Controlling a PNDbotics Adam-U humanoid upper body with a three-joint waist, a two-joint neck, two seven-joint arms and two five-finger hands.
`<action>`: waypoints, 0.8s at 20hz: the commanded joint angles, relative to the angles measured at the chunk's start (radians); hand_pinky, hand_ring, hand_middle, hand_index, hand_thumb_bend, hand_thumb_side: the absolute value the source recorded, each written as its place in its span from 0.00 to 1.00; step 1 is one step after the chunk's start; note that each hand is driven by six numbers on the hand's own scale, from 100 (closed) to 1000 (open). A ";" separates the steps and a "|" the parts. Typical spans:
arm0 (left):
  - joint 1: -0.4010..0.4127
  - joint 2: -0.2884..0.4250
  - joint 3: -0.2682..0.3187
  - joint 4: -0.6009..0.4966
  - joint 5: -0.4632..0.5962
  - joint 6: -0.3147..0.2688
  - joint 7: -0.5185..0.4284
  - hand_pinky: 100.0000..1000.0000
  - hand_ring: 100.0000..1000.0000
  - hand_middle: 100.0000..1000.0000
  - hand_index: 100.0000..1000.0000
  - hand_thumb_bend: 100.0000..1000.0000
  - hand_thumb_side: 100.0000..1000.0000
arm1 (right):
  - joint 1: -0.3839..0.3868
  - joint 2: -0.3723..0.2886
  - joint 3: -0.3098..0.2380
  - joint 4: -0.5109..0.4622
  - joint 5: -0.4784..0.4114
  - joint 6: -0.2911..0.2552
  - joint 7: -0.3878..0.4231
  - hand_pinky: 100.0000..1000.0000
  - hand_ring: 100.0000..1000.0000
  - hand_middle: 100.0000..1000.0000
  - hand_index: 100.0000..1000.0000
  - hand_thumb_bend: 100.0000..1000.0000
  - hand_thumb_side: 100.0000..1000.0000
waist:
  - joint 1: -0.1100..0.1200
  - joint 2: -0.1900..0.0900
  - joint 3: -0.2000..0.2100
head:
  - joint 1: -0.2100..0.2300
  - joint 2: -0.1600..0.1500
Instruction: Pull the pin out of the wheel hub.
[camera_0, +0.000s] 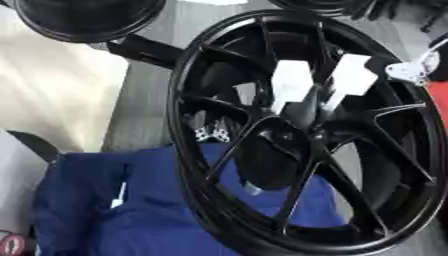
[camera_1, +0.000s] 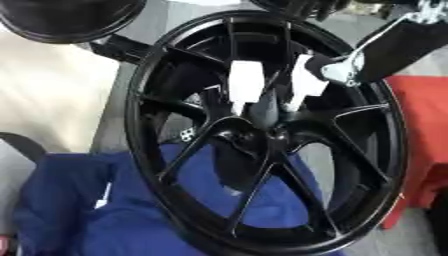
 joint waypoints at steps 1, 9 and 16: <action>-0.012 0.013 0.003 -0.019 0.005 0.001 -0.002 0.71 0.68 0.60 0.71 0.36 0.40 | -0.008 -0.027 -0.012 0.006 -0.026 0.001 -0.013 0.83 0.79 0.78 0.89 0.10 0.23 | 0.003 -0.014 0.001 | -0.003 0.004; -0.018 0.012 0.003 -0.019 0.008 0.001 -0.003 0.71 0.68 0.59 0.71 0.36 0.40 | 0.005 -0.029 -0.009 0.009 -0.066 -0.004 -0.002 0.83 0.79 0.79 0.90 0.09 0.24 | 0.002 -0.007 0.002 | -0.006 -0.003; -0.020 0.009 0.003 -0.019 0.010 0.002 -0.004 0.71 0.68 0.59 0.71 0.36 0.40 | 0.019 -0.032 -0.007 0.012 -0.096 -0.013 0.007 0.84 0.79 0.80 0.90 0.07 0.26 | 0.002 -0.004 0.002 | -0.007 -0.008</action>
